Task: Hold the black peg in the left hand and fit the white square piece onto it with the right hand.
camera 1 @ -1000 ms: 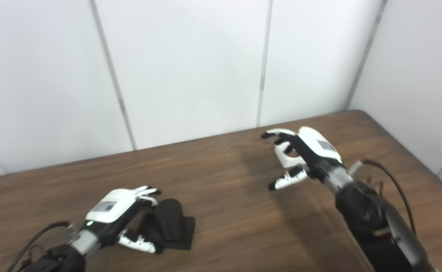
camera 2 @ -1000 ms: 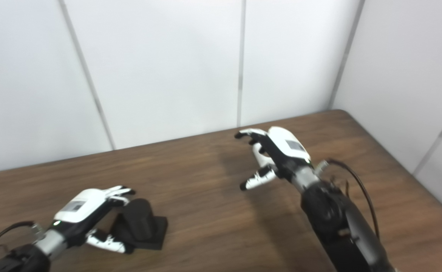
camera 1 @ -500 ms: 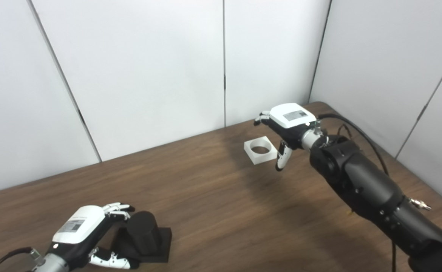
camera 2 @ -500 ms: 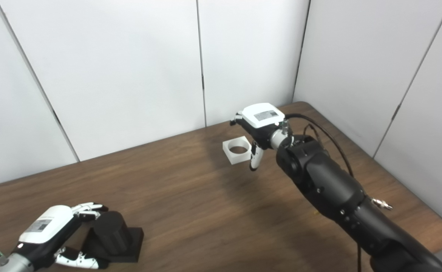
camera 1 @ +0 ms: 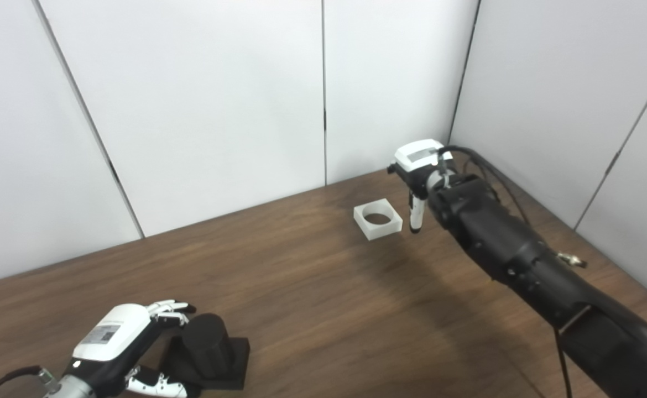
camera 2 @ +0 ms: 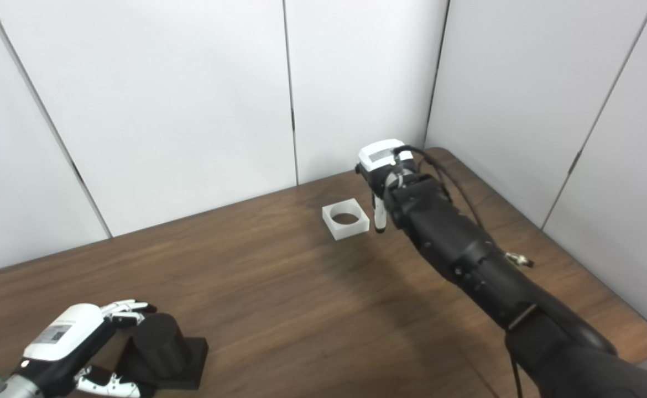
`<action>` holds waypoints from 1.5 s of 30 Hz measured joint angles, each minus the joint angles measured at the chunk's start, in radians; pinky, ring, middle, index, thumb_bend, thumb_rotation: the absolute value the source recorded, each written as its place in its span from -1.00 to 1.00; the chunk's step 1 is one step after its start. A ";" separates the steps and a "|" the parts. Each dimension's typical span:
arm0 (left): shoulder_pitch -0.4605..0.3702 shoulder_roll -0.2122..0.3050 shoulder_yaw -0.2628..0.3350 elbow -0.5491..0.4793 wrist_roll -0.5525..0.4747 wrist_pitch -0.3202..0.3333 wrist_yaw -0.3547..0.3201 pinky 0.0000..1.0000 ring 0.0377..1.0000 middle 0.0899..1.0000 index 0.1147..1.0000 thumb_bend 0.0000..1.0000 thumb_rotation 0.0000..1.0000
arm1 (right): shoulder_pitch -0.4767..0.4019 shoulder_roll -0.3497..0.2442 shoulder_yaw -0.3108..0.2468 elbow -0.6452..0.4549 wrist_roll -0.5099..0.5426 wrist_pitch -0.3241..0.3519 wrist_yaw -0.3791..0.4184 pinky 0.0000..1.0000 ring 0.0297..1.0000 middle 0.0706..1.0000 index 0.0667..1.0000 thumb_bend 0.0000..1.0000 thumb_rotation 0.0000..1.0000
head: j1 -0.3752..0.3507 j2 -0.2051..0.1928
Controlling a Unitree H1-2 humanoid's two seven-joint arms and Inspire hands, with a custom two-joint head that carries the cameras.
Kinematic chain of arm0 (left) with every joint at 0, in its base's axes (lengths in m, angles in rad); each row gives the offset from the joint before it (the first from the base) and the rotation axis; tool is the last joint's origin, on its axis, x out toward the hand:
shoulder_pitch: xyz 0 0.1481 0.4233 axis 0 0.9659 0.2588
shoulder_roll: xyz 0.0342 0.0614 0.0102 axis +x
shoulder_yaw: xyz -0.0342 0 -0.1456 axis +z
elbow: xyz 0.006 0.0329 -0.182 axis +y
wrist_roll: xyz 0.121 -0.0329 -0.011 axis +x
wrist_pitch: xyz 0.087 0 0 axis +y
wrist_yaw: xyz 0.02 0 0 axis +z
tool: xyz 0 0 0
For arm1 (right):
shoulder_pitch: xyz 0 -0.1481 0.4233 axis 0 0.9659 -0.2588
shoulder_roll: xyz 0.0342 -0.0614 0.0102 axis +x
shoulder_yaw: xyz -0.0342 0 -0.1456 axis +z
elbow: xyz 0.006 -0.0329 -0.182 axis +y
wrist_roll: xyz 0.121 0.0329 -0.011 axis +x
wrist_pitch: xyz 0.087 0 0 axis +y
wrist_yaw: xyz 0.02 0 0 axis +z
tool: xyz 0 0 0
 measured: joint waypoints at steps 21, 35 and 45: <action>0.016 0.001 0.009 -0.028 -0.006 0.008 -0.011 0.59 0.75 0.66 -0.15 0.04 -0.90 | -0.070 0.058 0.057 0.220 0.097 -0.014 -0.174 0.50 0.74 0.78 0.62 0.75 -0.66 | 0.051 0.023; 0.028 0.002 0.017 -0.060 -0.001 0.041 -0.033 0.57 0.74 0.66 -0.15 0.04 -0.90 | -0.116 0.078 0.127 0.265 0.124 -0.037 -0.210 0.45 0.71 0.75 0.58 0.71 -0.75 | 0.074 0.043; 0.038 0.001 0.022 -0.074 -0.003 0.052 -0.043 0.59 0.75 0.67 -0.15 0.04 -0.90 | -0.133 0.083 0.166 0.284 0.144 -0.043 -0.228 0.38 0.67 0.71 0.51 0.72 -0.75 | 0.081 0.055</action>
